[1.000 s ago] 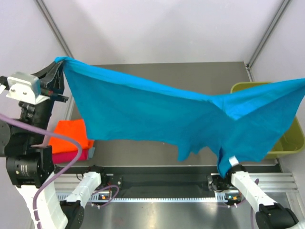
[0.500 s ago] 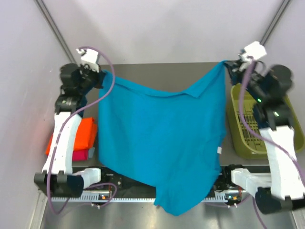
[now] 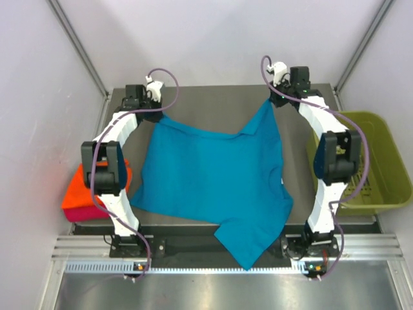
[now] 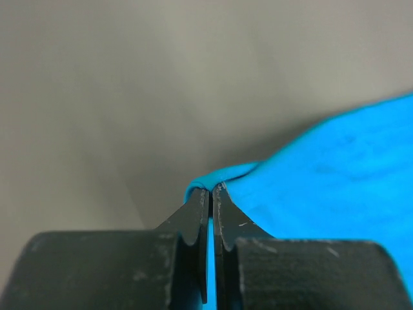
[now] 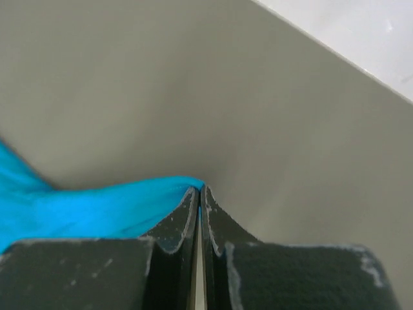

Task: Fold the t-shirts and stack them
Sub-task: Flatten the tshirt out

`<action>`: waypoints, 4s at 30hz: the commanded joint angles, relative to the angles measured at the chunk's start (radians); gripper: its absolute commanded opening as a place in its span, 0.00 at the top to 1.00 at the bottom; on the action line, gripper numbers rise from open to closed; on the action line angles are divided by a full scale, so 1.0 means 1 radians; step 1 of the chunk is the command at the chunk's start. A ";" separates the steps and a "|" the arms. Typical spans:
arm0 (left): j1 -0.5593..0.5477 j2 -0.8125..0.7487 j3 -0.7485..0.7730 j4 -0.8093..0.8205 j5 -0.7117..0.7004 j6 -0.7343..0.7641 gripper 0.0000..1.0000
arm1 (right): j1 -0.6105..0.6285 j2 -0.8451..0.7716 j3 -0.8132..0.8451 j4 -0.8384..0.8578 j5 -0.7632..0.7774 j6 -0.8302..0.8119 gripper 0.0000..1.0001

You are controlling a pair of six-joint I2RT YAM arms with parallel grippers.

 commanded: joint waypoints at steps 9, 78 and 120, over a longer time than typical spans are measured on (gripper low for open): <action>-0.003 0.243 0.336 0.023 -0.084 -0.065 1.00 | 0.039 0.517 0.733 -0.042 0.210 -0.003 1.00; 0.076 0.493 0.504 0.070 -0.139 -0.384 1.00 | 0.095 0.449 0.605 0.107 0.303 0.060 1.00; 0.091 0.409 0.728 -0.181 -0.220 -0.145 1.00 | 0.115 0.501 0.734 0.175 0.172 0.098 1.00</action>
